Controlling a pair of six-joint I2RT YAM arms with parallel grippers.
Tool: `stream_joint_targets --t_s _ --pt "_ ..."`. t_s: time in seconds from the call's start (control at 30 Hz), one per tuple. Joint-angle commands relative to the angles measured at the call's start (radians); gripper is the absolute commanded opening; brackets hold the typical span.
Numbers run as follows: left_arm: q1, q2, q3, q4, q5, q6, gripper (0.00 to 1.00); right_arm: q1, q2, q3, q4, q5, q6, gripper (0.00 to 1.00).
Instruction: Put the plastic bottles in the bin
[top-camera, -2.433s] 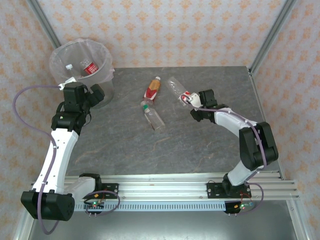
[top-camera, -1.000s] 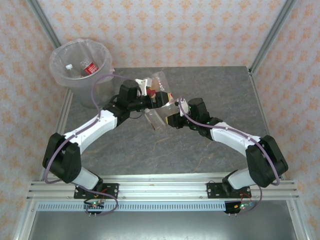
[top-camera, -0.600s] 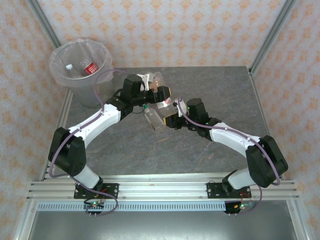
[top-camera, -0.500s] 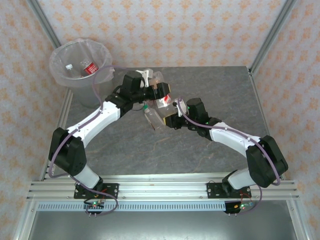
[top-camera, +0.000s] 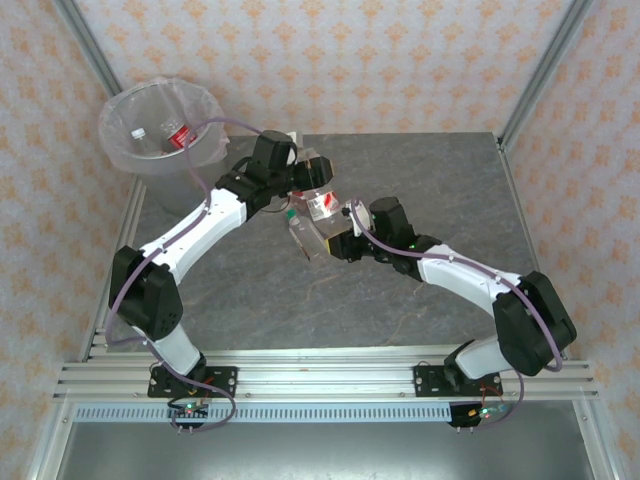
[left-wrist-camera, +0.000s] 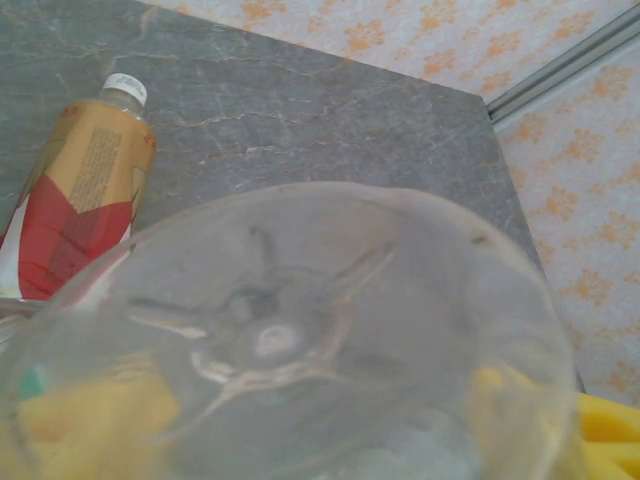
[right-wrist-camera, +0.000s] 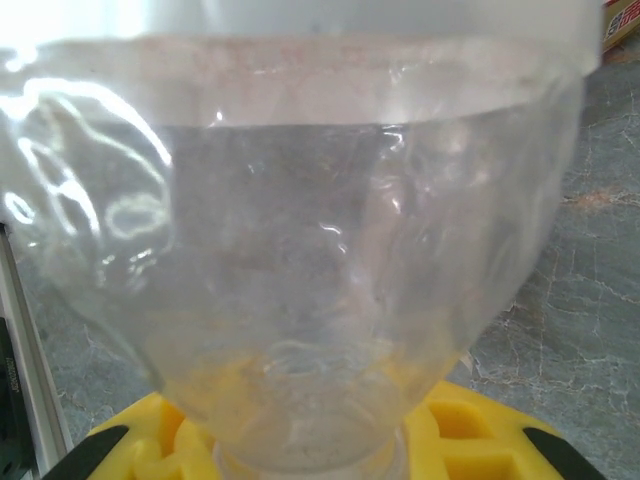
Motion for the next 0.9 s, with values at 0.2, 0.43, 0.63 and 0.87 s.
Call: stream_joint_targets --t_s 0.2,0.43,0.63,0.87 --pt "-0.005 -0.011 0.035 -0.006 -0.022 0.009 0.61 0.007 -0.049 0.019 0.014 0.018 -0.008 0.22" --pt "-0.004 -0.016 0.042 0.006 -0.019 -0.015 0.62 0.007 -0.087 -0.031 0.100 0.027 0.011 0.51" --pt "0.005 -0.021 0.053 0.000 -0.027 -0.022 0.62 0.007 -0.130 -0.067 0.119 0.032 -0.024 0.71" --pt "0.036 -0.044 0.037 -0.005 -0.046 -0.020 0.61 0.007 -0.224 -0.104 0.093 0.132 -0.080 0.99"
